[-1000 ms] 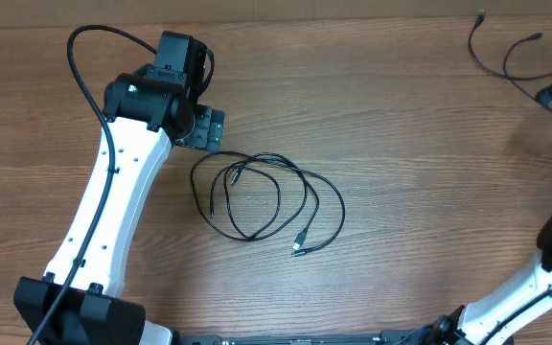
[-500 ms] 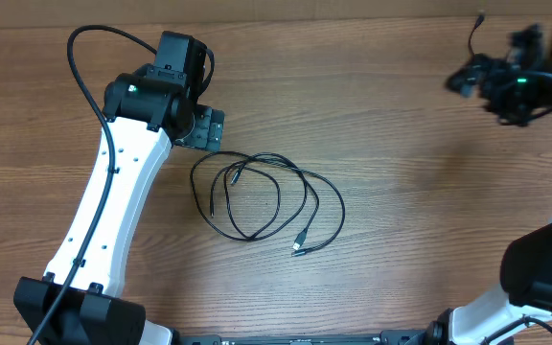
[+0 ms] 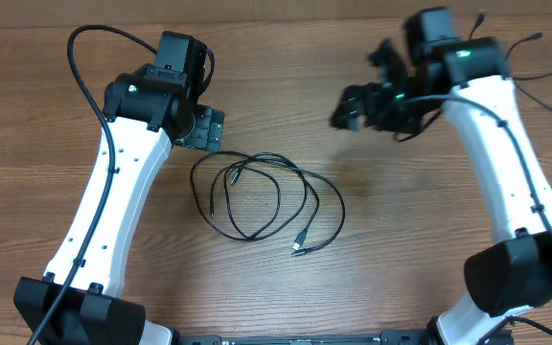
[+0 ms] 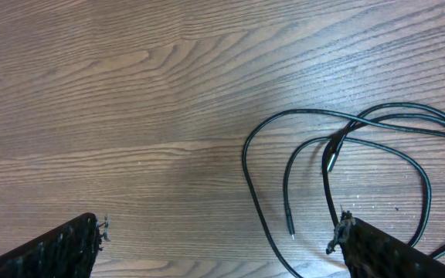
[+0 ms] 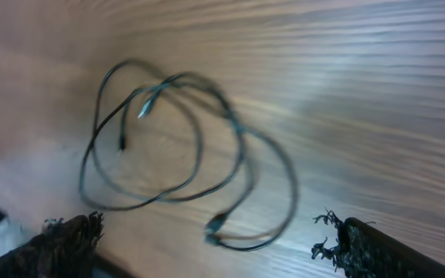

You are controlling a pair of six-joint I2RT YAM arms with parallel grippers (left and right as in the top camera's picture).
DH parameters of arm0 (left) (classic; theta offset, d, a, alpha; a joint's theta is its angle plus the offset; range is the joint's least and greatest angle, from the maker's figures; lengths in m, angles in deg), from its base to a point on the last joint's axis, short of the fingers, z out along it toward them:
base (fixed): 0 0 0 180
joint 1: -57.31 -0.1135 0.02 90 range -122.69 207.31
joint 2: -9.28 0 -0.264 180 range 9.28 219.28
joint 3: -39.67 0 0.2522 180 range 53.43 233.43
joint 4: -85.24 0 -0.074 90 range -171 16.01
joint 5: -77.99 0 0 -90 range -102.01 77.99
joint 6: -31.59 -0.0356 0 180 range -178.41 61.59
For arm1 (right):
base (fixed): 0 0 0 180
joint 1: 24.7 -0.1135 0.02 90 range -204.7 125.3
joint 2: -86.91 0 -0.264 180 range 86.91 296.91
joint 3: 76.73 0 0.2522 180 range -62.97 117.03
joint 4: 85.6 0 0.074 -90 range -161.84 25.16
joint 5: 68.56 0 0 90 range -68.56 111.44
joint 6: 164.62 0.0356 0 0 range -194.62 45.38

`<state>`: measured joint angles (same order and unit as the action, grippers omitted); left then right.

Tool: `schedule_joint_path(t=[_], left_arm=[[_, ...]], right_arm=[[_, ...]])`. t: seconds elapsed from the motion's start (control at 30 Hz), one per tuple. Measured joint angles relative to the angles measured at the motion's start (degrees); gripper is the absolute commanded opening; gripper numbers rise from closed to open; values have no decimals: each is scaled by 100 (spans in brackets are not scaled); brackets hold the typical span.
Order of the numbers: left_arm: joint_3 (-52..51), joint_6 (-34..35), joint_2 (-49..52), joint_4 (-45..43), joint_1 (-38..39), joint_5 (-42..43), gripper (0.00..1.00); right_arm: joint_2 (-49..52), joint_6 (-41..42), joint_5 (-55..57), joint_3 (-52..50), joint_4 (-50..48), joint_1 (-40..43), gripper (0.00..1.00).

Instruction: Untangle cables

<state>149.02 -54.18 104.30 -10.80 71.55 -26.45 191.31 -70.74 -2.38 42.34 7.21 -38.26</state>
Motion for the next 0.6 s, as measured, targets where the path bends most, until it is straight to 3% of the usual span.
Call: schedule_joint_path(t=[0.33, 0.6], left_arm=[[0, 0, 0, 0, 2, 0, 100], [0, 0, 0, 0, 2, 0, 100]], right_arm=[[0, 199, -623, -282, -251, -1309, 100], [0, 345, -841, -660, -422, -1384, 100]])
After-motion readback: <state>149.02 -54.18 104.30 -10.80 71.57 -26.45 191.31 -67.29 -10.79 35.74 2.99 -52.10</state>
